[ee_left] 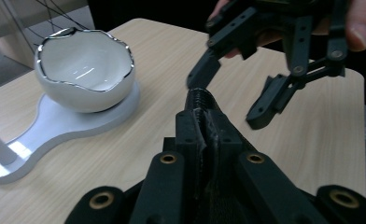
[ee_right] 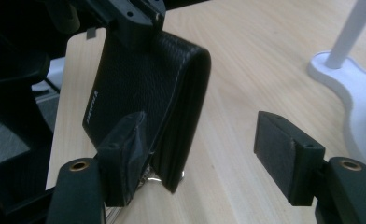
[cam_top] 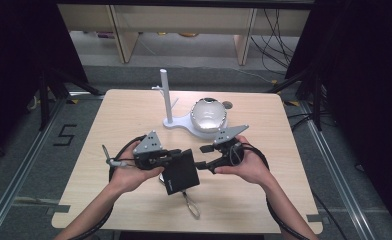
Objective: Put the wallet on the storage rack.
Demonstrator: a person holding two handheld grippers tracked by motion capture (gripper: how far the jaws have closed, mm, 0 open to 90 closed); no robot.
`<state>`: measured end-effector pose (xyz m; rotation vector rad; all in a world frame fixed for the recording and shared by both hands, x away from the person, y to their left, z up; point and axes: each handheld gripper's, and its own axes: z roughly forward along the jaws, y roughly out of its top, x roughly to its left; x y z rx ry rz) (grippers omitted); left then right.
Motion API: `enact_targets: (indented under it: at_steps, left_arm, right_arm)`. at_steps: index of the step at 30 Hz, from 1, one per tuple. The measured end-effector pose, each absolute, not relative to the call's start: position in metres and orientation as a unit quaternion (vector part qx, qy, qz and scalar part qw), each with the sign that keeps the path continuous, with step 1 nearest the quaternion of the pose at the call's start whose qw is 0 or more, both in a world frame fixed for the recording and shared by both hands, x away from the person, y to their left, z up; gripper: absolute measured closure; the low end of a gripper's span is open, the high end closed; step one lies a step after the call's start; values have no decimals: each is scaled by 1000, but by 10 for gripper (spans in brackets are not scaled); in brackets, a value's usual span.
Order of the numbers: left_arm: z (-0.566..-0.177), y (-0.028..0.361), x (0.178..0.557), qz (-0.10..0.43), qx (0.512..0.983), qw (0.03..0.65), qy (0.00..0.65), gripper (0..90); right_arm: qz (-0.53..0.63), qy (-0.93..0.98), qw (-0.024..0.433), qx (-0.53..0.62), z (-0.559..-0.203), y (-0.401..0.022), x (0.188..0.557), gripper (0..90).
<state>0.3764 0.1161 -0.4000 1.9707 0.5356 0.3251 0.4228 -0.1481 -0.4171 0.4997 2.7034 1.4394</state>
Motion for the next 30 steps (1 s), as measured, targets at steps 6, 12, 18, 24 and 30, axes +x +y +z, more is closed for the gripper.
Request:
enact_targets:
  at_steps: [6,12,18,24,30]
  left_arm:
    - [-401,107,373,123,825,511,207,835]
    - [-402,101,370,112,831,512,187,834]
    - [-404,100,370,94,828,528,165,822]
    - [-403,120,371,122,790,560,217,470]
    - [-415,155,366,162,773,544,283,374]
  right_arm:
    - [449,882,4,140,-418,-140,423,360]
    - [432,895,-29,108,-419,-137,420,453]
    - [423,899,-67,97,-417,-142,419,765]
    - [388,913,-4,123,-414,-149,419,789]
    - [427,886,47,175,-400,-170,431,789]
